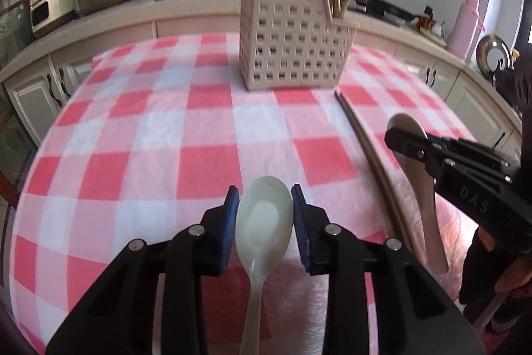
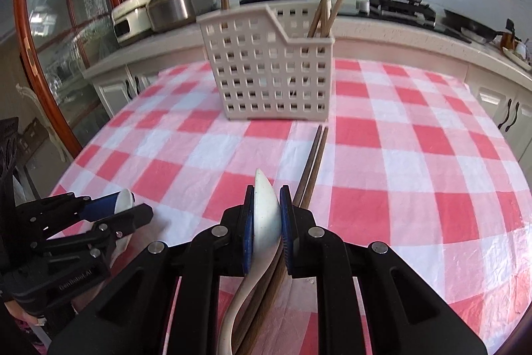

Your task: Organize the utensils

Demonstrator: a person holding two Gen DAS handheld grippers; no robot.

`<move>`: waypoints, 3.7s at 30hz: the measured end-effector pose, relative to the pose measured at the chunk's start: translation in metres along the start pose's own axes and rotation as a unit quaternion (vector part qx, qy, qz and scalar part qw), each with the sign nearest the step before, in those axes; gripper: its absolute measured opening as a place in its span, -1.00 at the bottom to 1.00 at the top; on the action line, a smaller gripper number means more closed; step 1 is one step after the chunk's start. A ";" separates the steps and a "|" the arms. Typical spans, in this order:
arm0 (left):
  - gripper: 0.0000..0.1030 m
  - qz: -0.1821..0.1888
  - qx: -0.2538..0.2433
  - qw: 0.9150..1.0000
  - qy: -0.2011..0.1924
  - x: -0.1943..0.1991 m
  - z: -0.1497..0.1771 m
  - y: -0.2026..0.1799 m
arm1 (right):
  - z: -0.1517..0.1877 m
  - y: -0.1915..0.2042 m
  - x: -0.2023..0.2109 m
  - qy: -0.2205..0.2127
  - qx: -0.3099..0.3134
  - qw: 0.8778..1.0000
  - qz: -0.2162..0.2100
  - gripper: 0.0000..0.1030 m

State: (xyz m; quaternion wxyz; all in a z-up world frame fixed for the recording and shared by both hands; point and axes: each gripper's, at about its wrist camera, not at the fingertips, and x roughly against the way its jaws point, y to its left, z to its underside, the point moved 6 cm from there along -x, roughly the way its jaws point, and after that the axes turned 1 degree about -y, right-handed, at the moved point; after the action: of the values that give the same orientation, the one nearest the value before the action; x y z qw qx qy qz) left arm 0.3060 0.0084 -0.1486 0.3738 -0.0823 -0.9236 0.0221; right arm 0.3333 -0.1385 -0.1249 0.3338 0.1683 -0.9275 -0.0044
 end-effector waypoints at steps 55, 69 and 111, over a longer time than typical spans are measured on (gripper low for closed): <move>-0.43 0.005 0.016 0.992 -0.126 0.069 -0.050 0.012 | -0.002 0.021 -0.052 0.084 -0.042 0.994 -0.049 -0.10; -0.43 0.010 0.036 0.991 -0.130 0.069 -0.051 0.037 | -0.006 0.052 -0.096 0.147 -0.031 0.988 0.046 -0.27; -0.44 0.016 -0.021 0.989 -0.145 0.070 -0.113 -0.010 | -0.085 -0.007 0.016 -0.100 -0.044 0.994 0.019 -0.41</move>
State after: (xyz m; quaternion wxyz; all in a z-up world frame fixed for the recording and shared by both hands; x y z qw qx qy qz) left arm 0.3337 0.0085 -0.0183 0.2338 -0.1006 -0.9669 0.0201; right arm 0.3764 -0.1415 -0.0496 0.2461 0.1340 -0.9583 -0.0558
